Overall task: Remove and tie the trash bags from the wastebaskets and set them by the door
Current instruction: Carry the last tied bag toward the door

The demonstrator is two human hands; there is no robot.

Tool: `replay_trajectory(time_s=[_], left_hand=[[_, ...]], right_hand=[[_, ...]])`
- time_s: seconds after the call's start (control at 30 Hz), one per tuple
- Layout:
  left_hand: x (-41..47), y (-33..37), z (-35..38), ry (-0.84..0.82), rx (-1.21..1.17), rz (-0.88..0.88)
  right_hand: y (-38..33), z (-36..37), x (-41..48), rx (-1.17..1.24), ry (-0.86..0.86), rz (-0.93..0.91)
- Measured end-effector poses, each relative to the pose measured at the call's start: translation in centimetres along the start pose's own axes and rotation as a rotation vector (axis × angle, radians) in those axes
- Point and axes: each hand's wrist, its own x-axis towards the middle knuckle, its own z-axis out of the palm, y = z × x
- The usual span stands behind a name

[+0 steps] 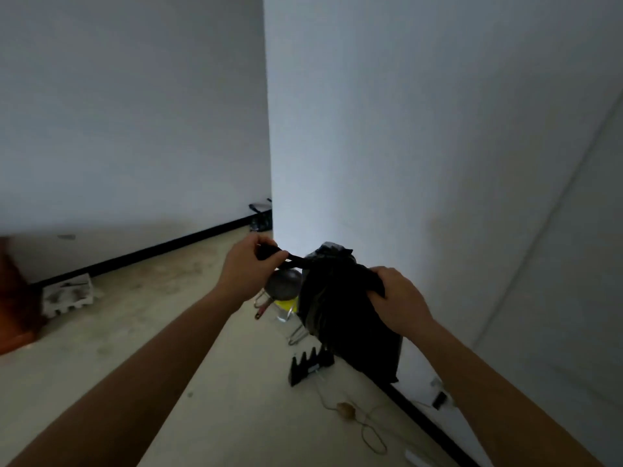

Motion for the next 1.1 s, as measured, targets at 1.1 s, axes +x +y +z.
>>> replay_trajectory(time_s=[1.1], left_hand=[[64.9, -31.7, -29.3, 0.472, -0.018, -0.121]], right_hand=[[-31.3, 43.3, 70.8, 0.164, -0.334, -0.311]])
